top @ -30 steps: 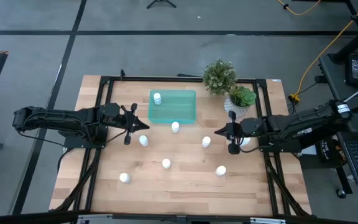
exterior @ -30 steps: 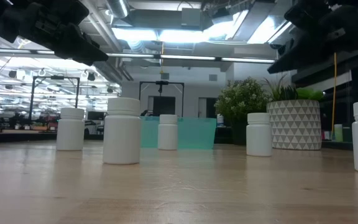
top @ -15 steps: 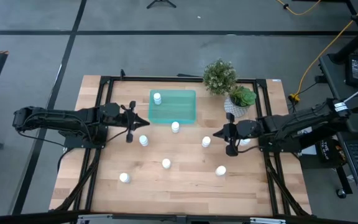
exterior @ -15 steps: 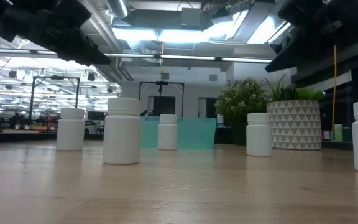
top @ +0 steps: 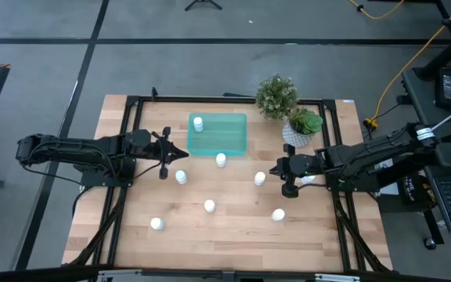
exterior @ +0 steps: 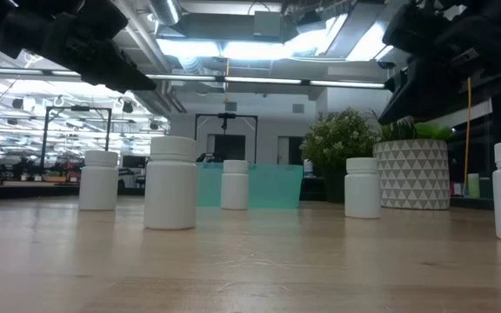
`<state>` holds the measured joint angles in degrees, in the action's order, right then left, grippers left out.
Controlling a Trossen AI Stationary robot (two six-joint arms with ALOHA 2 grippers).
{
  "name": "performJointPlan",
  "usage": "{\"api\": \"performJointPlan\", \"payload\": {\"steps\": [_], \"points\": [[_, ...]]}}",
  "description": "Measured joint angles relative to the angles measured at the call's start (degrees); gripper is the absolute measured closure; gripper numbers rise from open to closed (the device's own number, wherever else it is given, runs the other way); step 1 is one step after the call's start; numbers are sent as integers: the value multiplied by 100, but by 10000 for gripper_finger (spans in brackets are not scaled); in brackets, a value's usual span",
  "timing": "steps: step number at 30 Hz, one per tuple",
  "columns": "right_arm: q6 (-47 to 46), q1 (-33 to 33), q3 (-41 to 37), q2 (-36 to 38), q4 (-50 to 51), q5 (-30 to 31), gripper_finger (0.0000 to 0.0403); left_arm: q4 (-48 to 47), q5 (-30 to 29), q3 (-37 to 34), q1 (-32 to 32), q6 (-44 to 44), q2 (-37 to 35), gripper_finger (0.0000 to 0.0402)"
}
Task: Pick and place pill bottles into a basket
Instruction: Put the white pill bottle into the green bin
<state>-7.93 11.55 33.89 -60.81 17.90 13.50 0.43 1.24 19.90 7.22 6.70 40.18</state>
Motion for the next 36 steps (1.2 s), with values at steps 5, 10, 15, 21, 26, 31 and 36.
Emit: {"api": "performJointPlan", "payload": {"steps": [5, 10, 15, 21, 26, 31, 36], "points": [[-84, 0, 0, 8, -1, 0, 281, 4, 2, 0, 0, -11, 0, 397], [-83, 0, 0, 10, -23, 0, 206, 28, 2, 0, 0, -50, 0, 393], [-106, 0, 0, 10, -60, 0, 154, 29, 2, 0, 0, -92, 0, 385], [-97, -2, 0, -166, -369, -9, 144, 28, 2, 0, 0, -100, 0, 382], [-42, -2, 0, -587, -445, -106, 156, 26, 2, 0, 0, -99, 0, 386], [-90, -2, -2, -880, -570, -111, 165, 26, 2, 0, 0, -98, 0, 390], [-100, -7, -2, -1147, -750, -110, 165, 24, 2, 0, 0, -100, 0, 390]]}}
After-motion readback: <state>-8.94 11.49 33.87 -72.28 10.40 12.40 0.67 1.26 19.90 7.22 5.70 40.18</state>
